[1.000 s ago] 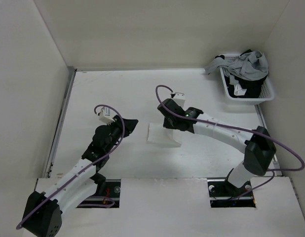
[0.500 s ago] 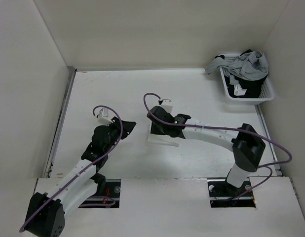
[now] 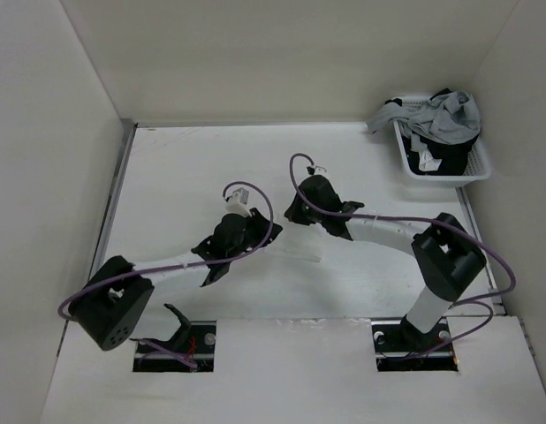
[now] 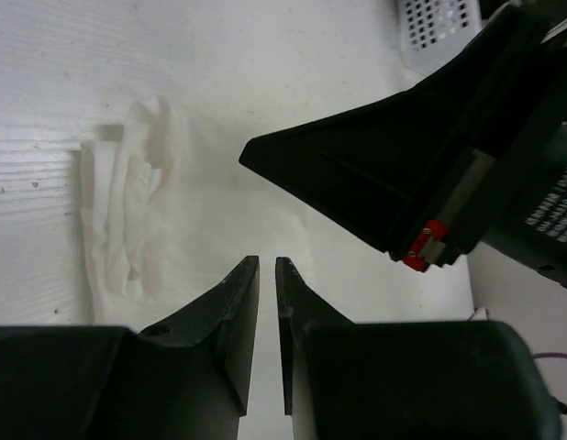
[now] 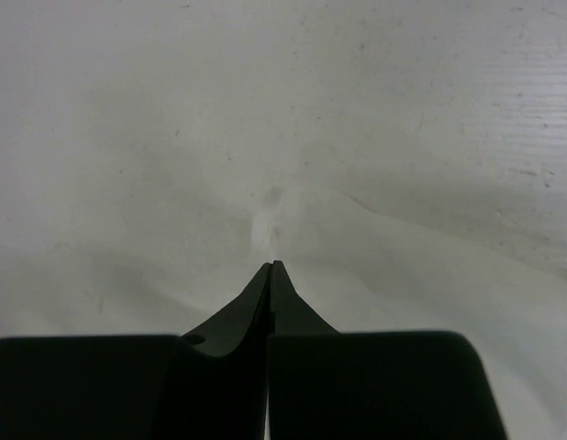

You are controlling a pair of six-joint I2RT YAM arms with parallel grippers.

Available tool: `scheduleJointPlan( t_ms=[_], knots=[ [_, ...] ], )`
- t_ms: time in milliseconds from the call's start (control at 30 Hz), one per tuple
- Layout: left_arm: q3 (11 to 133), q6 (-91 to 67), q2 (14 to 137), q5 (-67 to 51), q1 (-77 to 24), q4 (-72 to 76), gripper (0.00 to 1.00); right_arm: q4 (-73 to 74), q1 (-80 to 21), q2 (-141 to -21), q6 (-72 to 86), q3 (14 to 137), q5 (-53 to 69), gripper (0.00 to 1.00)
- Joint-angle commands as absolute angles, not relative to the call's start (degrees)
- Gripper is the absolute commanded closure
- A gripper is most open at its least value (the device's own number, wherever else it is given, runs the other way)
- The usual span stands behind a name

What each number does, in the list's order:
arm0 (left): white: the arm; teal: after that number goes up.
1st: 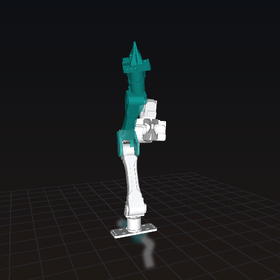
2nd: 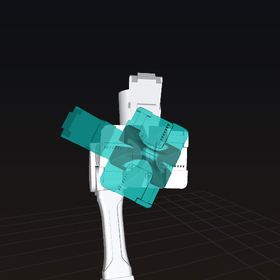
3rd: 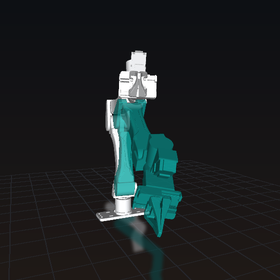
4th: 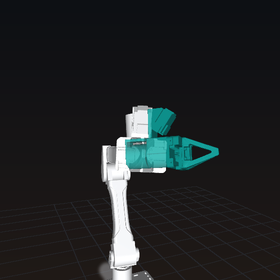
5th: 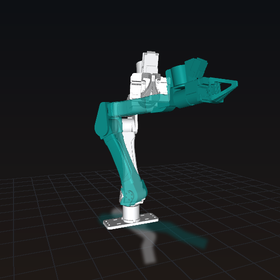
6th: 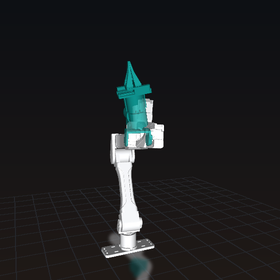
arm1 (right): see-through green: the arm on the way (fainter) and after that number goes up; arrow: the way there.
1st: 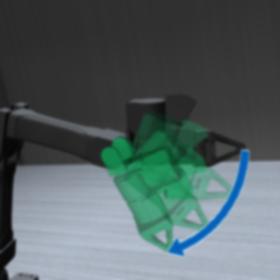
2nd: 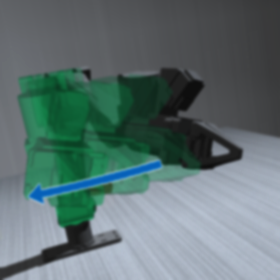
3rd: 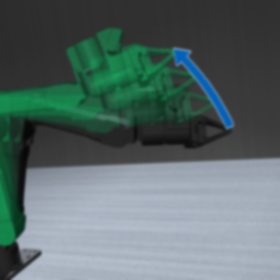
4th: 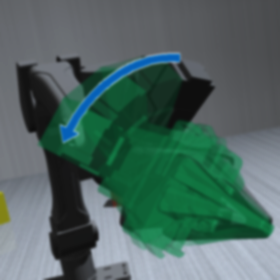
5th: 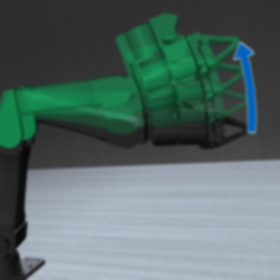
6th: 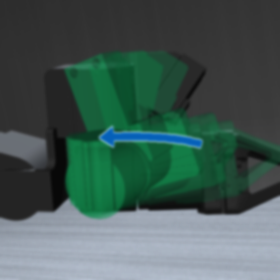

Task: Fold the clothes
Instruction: Fold the tank top

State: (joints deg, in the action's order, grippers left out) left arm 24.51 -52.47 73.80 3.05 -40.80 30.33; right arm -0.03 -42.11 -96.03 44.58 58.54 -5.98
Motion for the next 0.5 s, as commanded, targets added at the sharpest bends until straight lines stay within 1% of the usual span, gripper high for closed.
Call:
scheduleJointPlan(
  t_ms=[0, 200, 467],
  knots=[
    [27.0, -51.7, 79.2, 4.2, -40.3, 35.4, 0.88, -10.5, -40.7, -99.7, 44.6, 59.3, -0.3, 1.0],
    [24.3, -53.6, 85.4, 3.5, -38.3, 35.4, 0.9, -15.0, -38.9, -106.5, 46.9, 61.2, 4.0, 1.0],
    [18.1, -53.4, 85.3, 3.6, -37.5, 34.8, 0.9, -19.4, -37.0, -112.3, 49.1, 63.7, 7.5, 0.99]
  ],
)
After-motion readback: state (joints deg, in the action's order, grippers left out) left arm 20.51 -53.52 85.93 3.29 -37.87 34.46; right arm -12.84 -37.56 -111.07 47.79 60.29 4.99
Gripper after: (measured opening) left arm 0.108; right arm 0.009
